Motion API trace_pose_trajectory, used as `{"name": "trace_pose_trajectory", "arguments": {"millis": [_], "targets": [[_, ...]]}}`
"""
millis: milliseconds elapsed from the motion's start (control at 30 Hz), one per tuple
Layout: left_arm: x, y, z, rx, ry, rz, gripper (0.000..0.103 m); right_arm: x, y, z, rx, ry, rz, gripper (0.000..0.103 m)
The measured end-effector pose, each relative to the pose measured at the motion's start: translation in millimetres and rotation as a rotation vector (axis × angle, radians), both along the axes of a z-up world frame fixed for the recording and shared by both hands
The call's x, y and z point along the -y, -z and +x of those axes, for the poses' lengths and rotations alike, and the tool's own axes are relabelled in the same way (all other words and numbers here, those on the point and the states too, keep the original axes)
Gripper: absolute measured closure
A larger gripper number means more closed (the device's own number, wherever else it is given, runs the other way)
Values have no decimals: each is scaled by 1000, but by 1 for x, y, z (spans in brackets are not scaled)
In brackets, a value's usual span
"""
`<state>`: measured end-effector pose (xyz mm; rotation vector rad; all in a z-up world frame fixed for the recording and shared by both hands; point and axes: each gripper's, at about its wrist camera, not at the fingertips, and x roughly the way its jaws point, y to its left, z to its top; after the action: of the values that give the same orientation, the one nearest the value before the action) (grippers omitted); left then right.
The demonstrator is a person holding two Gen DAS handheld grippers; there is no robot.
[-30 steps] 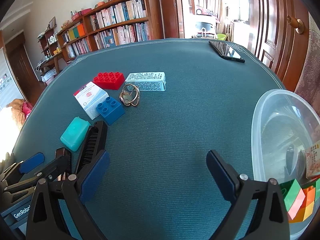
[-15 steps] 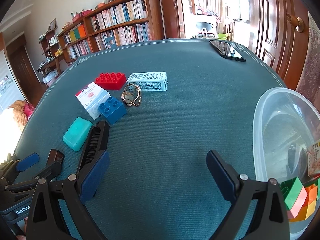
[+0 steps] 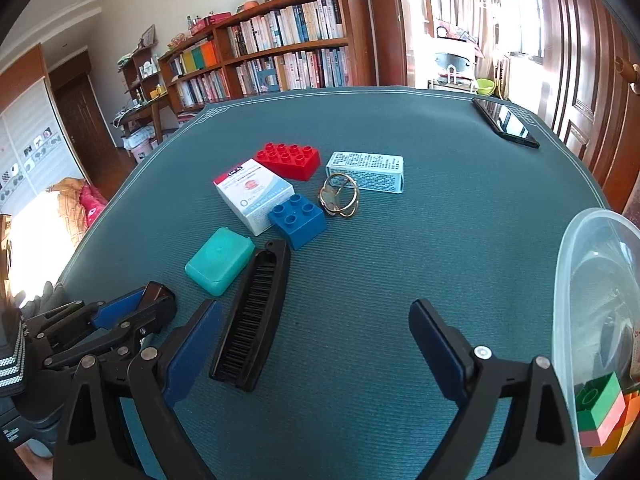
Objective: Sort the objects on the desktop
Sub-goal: 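Close the left gripper on the lipstick tube while right grasps the black comb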
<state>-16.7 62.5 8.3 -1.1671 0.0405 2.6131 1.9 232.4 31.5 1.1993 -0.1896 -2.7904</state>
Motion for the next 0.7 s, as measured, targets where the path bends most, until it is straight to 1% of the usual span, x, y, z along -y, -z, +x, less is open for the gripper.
{"name": "trace_pose_trajectory", "arguments": {"millis": [33,67,100,133,200,400,533,633,700], "targets": [[1,0,0,2,-2,6,77,2,1,-4,14,-5,-2,22],[1,0,-1,3,-4,8,77,3,3,-8,31,-8,-5,26],[1,0,-1,3,-6,9,77,4,6,-12,51,-10,-13,34],[1,1,0,3,-6,8,77,4,10,-16,70,-13,-25,36],[1,1,0,0,-10,0,77,6,12,-20,83,-14,-45,36],[4,1,2,-3,-28,-23,77,16,12,-25,90,-37,-51,36],[6,2,2,1,-29,-22,77,21,14,-27,89,-50,-52,36],[5,2,2,-1,-29,-29,77,25,15,-27,85,-56,-27,36],[4,2,2,-3,-30,-34,77,29,17,-27,81,-63,10,36]]}}
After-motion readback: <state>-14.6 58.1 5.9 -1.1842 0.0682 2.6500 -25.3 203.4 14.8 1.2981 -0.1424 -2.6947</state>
